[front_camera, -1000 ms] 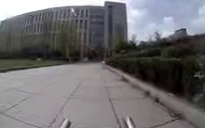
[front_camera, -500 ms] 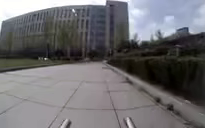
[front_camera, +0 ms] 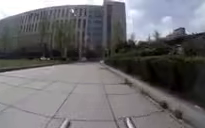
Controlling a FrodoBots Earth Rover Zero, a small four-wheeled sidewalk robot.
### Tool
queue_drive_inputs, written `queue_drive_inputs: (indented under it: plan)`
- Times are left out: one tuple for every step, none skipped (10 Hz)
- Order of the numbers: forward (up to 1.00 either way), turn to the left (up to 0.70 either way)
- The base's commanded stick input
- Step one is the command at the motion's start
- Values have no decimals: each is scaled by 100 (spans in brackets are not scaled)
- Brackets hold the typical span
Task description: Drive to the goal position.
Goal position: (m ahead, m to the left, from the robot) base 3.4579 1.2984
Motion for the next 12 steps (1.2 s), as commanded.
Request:
queue_drive_inputs:
  plan:
    - [100,-34]
    - [100,-40]
    - [100,-40]
    - [100,-25]
    - [100,-5]
    - [100,0]
    - [100,0]
    - [100,0]
    - [100,0]
    - [100,0]
    - [100,0]
    - [100,0]
